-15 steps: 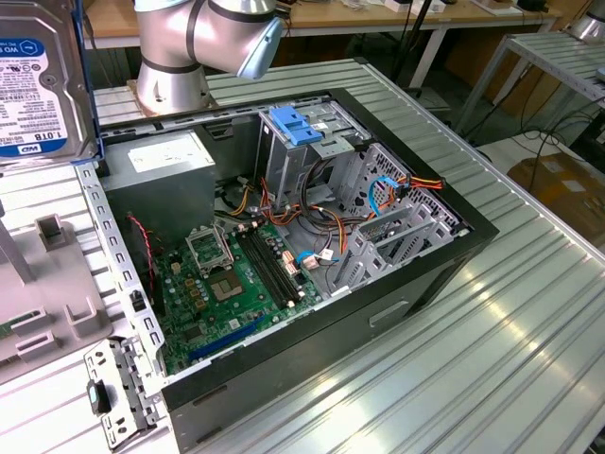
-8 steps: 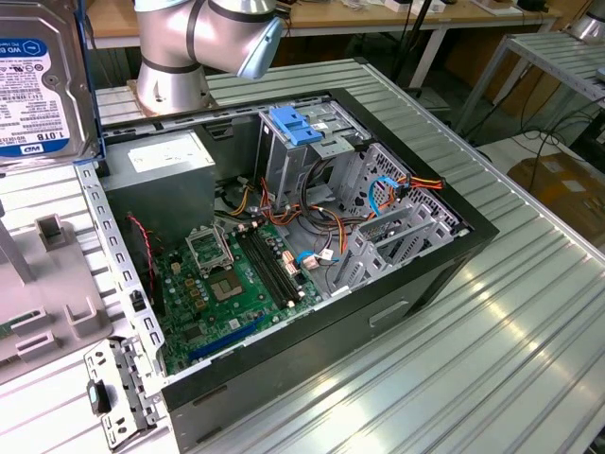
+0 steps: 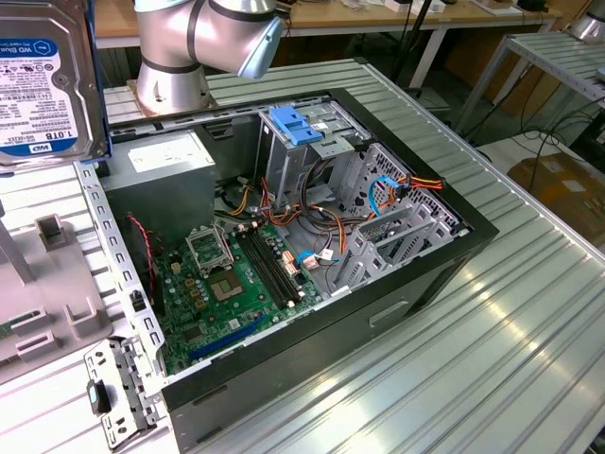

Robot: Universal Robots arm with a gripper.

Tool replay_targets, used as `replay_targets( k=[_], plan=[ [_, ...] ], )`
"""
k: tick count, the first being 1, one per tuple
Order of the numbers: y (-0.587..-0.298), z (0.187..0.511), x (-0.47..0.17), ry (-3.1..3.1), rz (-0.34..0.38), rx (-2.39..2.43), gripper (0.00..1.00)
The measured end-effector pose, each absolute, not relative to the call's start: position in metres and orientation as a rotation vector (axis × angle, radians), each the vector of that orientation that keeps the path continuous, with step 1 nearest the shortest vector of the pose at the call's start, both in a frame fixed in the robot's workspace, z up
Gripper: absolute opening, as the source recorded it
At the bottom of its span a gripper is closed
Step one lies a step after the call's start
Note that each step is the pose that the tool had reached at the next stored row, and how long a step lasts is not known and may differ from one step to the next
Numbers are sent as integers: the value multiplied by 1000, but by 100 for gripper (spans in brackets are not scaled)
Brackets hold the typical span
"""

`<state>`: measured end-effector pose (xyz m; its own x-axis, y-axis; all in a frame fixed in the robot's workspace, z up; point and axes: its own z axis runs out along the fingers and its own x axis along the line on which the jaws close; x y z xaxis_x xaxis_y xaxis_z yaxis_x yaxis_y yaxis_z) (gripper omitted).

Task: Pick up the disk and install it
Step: 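Pick up the disk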

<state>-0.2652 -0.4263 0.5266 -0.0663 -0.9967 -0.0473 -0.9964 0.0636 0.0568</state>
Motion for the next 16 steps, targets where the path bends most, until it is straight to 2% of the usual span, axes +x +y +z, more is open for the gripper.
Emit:
replay_targets(
  k=[16],
  plan=[
    [-428, 527, -254, -2288, -116, 2143, 37]
  ],
)
